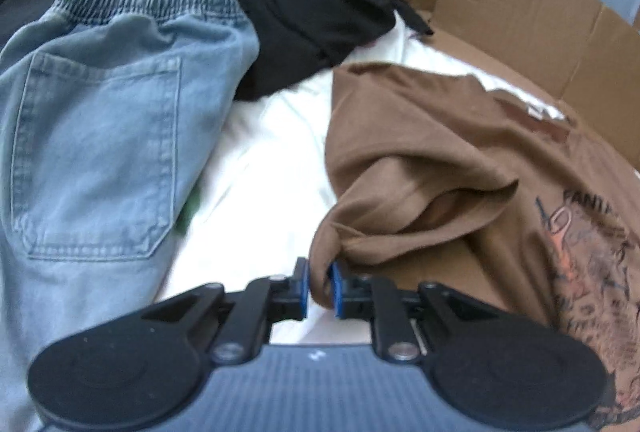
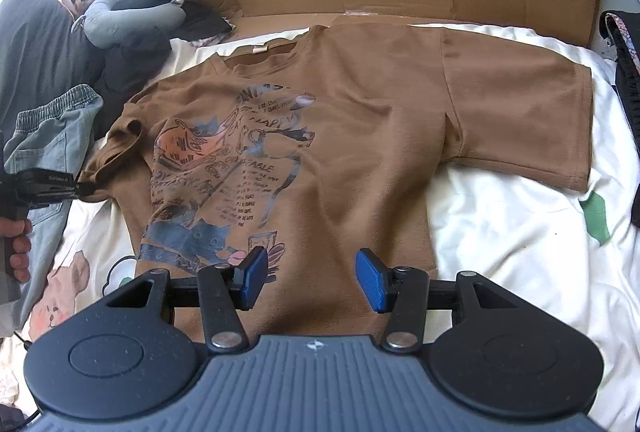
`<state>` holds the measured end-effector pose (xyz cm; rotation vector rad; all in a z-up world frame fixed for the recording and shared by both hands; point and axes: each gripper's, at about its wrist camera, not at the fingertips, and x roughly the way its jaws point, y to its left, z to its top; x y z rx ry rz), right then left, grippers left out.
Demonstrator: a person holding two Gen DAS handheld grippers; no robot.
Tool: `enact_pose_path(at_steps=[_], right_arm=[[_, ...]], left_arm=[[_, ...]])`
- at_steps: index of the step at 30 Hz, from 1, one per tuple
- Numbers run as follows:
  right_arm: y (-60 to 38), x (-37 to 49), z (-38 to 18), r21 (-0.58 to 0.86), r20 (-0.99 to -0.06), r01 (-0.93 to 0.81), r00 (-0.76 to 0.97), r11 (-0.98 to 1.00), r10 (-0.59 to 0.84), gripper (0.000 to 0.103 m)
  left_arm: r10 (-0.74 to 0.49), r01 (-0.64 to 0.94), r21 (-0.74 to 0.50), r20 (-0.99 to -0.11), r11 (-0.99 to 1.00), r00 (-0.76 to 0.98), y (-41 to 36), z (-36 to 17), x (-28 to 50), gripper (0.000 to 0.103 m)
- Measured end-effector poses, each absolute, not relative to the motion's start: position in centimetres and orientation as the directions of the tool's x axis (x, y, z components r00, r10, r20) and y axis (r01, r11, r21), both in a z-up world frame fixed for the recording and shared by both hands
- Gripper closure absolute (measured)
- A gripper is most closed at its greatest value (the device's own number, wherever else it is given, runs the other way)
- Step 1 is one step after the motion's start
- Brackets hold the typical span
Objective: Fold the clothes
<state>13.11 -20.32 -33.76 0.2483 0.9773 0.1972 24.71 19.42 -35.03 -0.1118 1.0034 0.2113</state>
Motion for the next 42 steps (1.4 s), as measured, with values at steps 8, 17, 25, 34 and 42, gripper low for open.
enact_pose_path(at_steps=[8,17,25,34,42], right_arm=[[-19.9,13.2,-34.0,0.286,-0.798,-0.055,0.538,0.957,0.269,0.047],[-20.3,12.9,-34.3,0.284,-0.803,-0.048,0.534,0.958,0.265,0.047],[-21.8,12.8,-34.8,0.284,-0.809,-0.008,0.535,0.959,0.244,0.047],[-22.1,12.7,-35.0,0.274,-0.814,-0.001,0.532,0.962,0.233,0.047],[-21.9,12.8,-35.1,0.248,-0.819,0.001,0.534,0.969,0.209,0.047]], left_arm=[[0.174,-0.185,0.087,-0.831,0.979,0.529,18.9,-33.4,22.6,0.074],[0.12,-0.012,0.145,-0.771,0.989,0.625,13.7,-31.4,23.9,0.053],[0.111,0.043,0.176,-0.773,0.983,0.624,11.1,-33.8,26.3,0.048],[0.175,0.033,0.257,-0.743,0.966,0.646,11.0,-34.5,28.2,0.046],[0.14,0.062,0.241,-0.733,0.969,0.665,13.4,-32.3,28.1,0.096]])
